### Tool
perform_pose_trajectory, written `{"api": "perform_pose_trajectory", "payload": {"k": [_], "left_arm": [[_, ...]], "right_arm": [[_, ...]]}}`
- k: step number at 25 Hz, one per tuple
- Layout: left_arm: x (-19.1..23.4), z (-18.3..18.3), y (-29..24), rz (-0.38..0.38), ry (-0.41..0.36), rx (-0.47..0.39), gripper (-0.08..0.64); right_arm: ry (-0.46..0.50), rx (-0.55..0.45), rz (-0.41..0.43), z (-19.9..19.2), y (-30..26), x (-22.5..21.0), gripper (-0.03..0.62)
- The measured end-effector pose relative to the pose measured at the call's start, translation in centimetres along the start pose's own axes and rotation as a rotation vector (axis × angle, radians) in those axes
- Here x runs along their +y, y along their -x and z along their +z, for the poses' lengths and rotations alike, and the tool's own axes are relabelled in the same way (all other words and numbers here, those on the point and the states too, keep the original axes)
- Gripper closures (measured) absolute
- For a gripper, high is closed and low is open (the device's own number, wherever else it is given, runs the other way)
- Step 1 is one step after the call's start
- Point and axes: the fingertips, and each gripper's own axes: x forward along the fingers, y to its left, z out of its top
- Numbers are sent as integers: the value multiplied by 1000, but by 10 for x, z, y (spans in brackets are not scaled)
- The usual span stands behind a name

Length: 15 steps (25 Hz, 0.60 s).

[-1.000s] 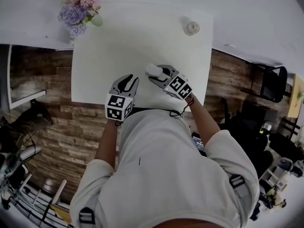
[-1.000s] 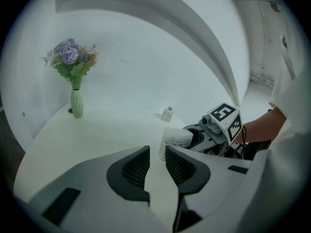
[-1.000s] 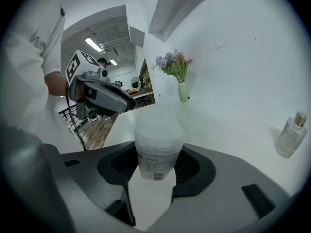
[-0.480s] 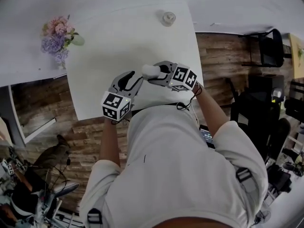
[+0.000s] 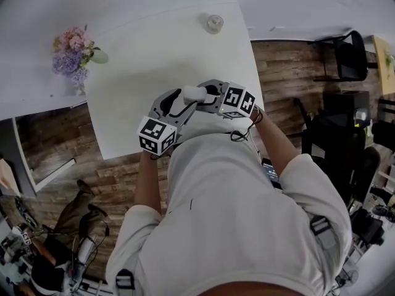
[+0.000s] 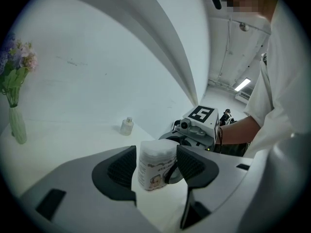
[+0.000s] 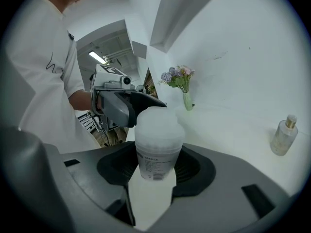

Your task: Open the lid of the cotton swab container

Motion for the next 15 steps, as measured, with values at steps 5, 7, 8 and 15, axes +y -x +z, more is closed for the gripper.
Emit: {"api": "perform_pose_trajectory", "payload": {"k": [5, 7, 8, 15], "left_arm": [[-2, 0, -6, -2, -3, -6, 296], [-2, 1, -7, 2, 3, -10, 296], [-2, 1, -7, 4, 6, -13, 296], [0, 0, -11, 10, 16, -22, 295]], "right_arm": [[14, -2, -11, 2, -2, 1, 391], [10, -3, -20, 2, -2, 0, 391], [9, -2, -24, 2, -1, -1, 391], [24, 20, -65, -1, 1, -6, 390]]}}
